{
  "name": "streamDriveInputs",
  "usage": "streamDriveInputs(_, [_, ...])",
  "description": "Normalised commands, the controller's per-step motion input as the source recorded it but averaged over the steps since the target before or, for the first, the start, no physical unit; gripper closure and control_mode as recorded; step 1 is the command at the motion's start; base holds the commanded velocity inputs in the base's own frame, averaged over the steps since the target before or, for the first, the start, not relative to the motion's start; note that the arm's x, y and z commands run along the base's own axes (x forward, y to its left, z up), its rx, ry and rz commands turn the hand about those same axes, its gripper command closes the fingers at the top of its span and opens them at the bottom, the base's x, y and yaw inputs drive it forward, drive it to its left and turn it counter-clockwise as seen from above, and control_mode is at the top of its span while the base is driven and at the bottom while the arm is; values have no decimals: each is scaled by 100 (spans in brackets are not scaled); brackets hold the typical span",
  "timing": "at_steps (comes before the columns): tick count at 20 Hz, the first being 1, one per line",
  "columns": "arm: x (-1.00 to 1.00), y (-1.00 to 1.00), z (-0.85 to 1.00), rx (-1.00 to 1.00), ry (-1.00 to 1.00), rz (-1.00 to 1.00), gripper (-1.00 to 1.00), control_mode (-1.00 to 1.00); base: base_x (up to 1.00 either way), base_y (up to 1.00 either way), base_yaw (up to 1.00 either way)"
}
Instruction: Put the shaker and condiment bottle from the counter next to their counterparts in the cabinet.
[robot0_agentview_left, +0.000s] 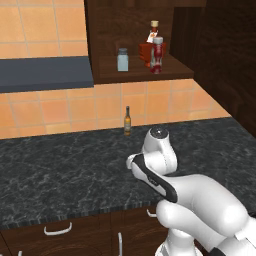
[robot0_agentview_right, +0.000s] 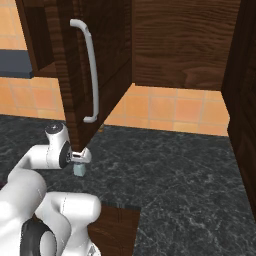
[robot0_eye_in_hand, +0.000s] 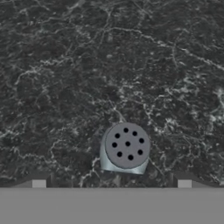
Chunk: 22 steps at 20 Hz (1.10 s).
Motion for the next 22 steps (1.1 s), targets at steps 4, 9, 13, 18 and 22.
streamDriveInputs(4, [0, -16, -17, 0, 0, 0, -100, -100, 0, 0, 0])
streamDriveInputs(9, [0, -4, -26, 0, 0, 0, -100, -100, 0, 0, 0])
streamDriveInputs(13, [0, 0, -38, 0, 0, 0, -100, -100, 0, 0, 0])
streamDriveInputs(18, [0, -1, -30, 0, 0, 0, -100, -100, 0, 0, 0])
streamDriveInputs(22, [0, -7, -23, 0, 0, 0, -100, -100, 0, 0, 0])
